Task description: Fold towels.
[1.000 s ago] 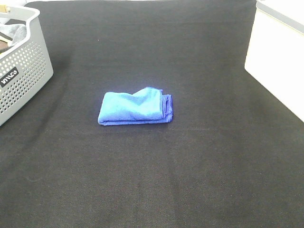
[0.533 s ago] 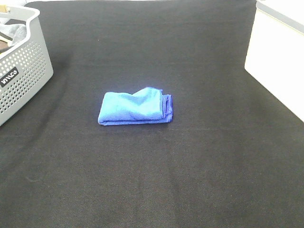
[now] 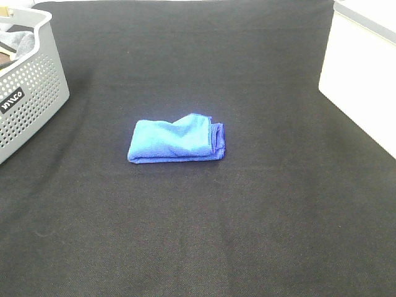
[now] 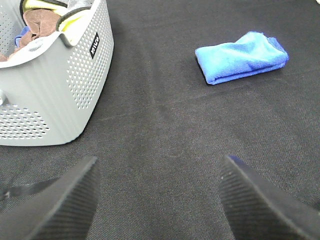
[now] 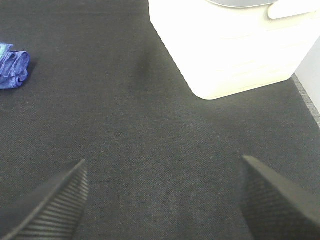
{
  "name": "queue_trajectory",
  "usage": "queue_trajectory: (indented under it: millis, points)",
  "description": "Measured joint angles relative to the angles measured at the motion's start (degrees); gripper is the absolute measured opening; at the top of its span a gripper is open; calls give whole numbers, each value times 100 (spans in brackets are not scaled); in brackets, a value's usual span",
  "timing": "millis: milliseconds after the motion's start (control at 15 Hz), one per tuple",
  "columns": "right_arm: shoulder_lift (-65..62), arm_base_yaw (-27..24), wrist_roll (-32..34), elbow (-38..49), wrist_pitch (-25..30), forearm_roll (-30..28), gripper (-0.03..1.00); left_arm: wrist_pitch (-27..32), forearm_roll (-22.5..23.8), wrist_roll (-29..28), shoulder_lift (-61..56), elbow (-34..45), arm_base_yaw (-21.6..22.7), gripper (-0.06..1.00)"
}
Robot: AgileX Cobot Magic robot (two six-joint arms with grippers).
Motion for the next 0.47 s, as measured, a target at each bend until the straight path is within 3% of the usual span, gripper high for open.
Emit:
queue_trajectory:
  millis: [467]
  points:
    - [0,0,0,0,0,0,77,0,0,0,0,0,0,65]
